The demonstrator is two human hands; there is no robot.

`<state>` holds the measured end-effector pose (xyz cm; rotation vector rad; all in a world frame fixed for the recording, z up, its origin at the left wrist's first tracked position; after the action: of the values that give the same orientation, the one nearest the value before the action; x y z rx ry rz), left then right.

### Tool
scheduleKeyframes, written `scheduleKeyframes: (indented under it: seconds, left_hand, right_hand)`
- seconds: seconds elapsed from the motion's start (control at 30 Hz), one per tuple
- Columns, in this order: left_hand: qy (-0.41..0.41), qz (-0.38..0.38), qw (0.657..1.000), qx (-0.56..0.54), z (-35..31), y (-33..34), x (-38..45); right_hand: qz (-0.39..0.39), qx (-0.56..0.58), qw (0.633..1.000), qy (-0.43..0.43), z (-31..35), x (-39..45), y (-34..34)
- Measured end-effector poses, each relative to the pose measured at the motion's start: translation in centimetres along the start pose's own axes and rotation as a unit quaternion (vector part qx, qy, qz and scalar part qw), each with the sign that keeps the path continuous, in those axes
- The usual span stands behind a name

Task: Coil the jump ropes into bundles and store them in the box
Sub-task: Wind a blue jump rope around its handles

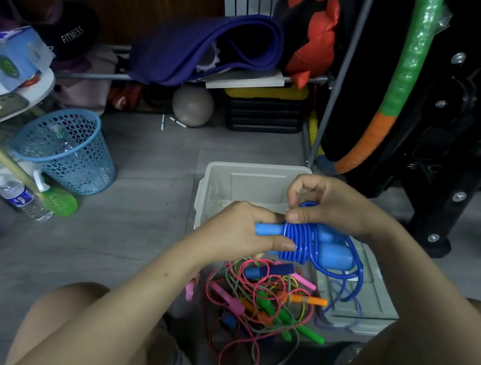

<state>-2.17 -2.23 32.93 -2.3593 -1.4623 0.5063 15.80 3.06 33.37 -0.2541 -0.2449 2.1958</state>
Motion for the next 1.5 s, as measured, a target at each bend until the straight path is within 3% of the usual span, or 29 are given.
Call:
scheduleKeyframes:
  seconds: [0.13,0.27,0.37,0.5,0.6,0.8,1.0,1.13,1.3,1.5]
  left_hand:
    - [-0.016,0.029,0.998,-0.060,0.2,-1.1,0.0]
    - [-0.016,0.071,0.997,0.026,0.8,-2.0,-0.2]
    - [-0.023,0.068,0.997,0.012,0.9,-2.8,-0.5]
    - [-0.003,0.089,0.996,-0.019,0.3,-2.3,-0.8]
    - [-0.001,0.045,0.996,-0.074,0.5,-2.0,-0.7]
    - [0.029,-0.047,0.991,-0.126,1.2,-2.3,-1.1]
    - [0.050,-0.093,0.978,-0.179,1.3,-2.4,-0.9]
    - [0.063,-0.098,0.974,-0.195,1.3,-2.2,-0.8]
    - [0.047,-0.120,0.980,-0.153,1.7,-2.4,-0.2]
    - [0.018,-0.182,0.969,-0.164,2.1,-2.5,0.6]
  right_hand:
    - [0.090,0.107,0.990,0.030,0.2,-0.4,-1.2]
    - [0.145,0.127,0.975,0.111,-0.1,-0.9,-1.5]
    - [0.109,0.134,0.976,0.132,-0.6,-0.9,-1.4]
    - [0.001,0.060,0.997,0.046,-0.5,0.0,0.1]
    - [-0.034,0.084,0.996,0.015,-0.8,0.4,1.1]
    - [0.004,0.180,0.983,0.047,-0.9,0.1,1.1]
    - [0.110,0.282,0.952,0.047,0.0,-1.0,1.1]
    - [0.109,0.354,0.926,0.078,-0.8,-0.9,1.6]
    - [0.035,0.297,0.953,0.047,-2.0,-0.9,2.0]
    - [-0.002,0.356,0.934,0.023,-2.9,-0.7,2.4]
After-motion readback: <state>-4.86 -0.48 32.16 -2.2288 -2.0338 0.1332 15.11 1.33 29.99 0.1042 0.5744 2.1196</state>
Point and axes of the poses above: each hand's wrist, its own x-axis towards the middle knuckle, its own y-axis out of the palm, z = x × y, the point moved 1 cm from there along x, towards the middle knuckle
